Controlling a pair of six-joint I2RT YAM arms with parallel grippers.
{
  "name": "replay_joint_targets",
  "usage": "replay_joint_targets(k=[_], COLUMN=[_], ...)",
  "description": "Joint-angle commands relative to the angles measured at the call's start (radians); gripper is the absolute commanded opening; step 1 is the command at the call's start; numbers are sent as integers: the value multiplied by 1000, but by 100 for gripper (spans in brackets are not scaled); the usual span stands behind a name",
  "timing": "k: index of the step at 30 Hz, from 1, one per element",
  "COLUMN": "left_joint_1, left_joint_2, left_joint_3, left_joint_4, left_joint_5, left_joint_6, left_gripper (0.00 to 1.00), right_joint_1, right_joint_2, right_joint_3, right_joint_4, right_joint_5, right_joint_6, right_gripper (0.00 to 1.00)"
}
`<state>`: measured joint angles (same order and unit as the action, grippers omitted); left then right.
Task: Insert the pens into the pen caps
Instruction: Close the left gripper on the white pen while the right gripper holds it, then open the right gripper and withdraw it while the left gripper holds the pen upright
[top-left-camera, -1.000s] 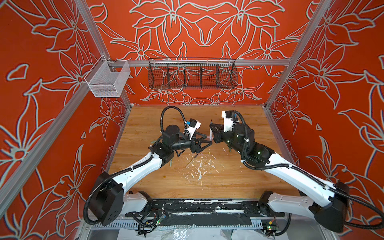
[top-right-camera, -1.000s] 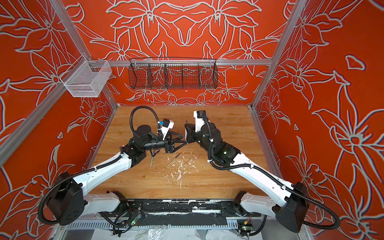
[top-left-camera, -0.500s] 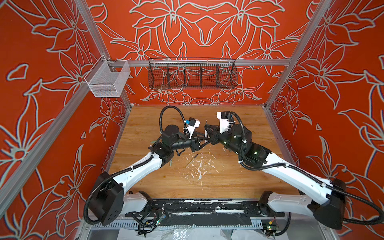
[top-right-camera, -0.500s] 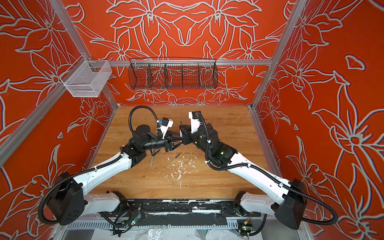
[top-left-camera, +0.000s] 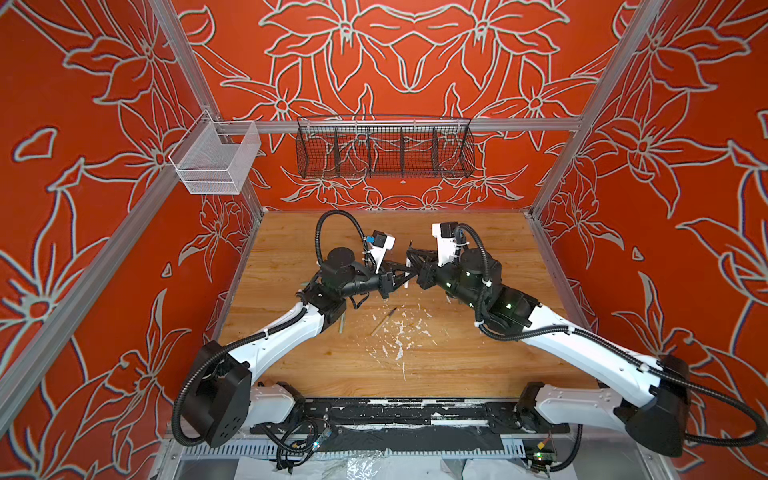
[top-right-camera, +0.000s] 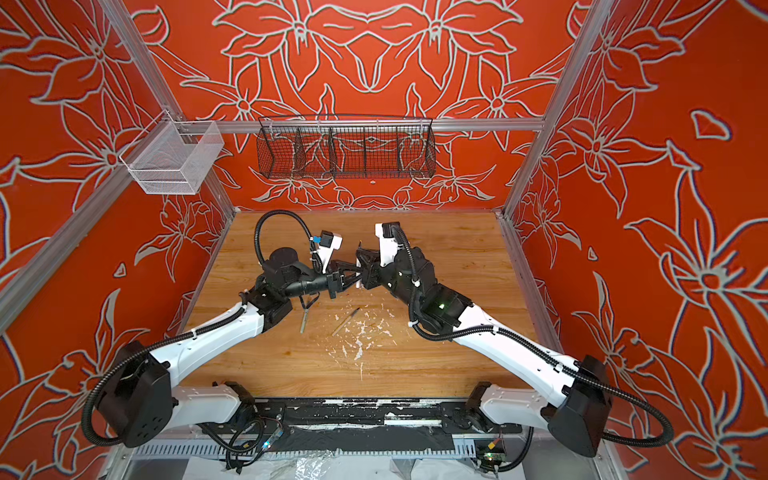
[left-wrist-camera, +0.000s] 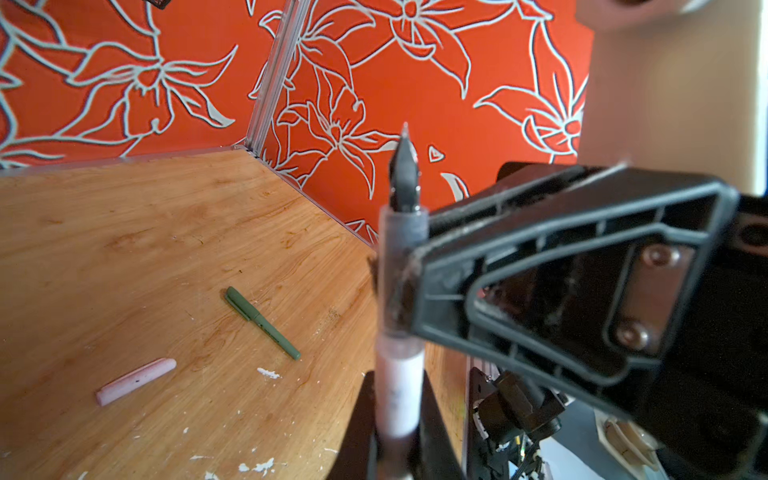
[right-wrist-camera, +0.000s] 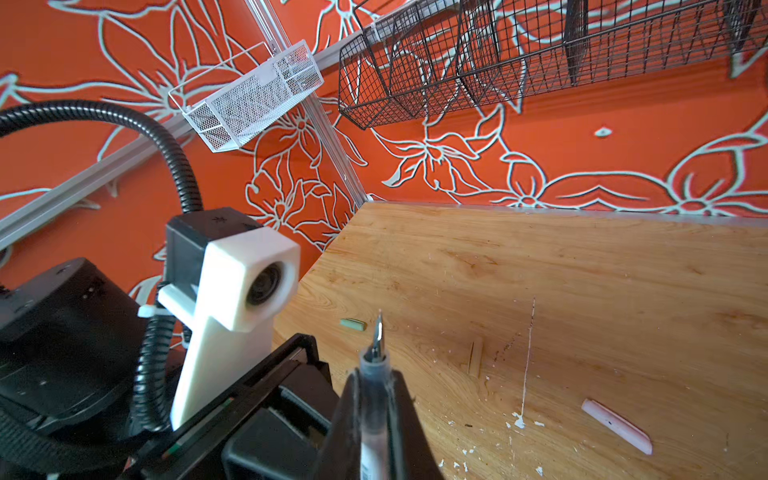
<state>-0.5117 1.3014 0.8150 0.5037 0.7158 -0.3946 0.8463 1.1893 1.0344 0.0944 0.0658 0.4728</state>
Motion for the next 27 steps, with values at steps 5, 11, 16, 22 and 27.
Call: replay_joint_targets(k=[5, 11, 16, 22, 27], left_joint_1=[10, 18, 16, 8, -16], left_joint_2=[-5, -49, -105, -139, -151], left_joint_3=[1, 7, 4, 25, 28], left_joint_4=[2, -72, -108, -195, -226], left_joint_5=[-71, -194, -213, -242, -275], left_joint_6=[26, 104, 207, 303, 365], left_gripper=[0, 0, 0, 0, 0], right_joint_1=[5, 5, -26, -175, -341], right_joint_2=[-51, -120, -83, 18, 168], right_joint_3=[23, 22, 33, 40, 57], right_joint_4=[-3, -103, -314, -497, -541], right_joint_5=[-6, 112, 221, 121, -58], right_joint_6=[-16, -61, -59, 92, 115], right_gripper=[37, 44, 57, 52, 50])
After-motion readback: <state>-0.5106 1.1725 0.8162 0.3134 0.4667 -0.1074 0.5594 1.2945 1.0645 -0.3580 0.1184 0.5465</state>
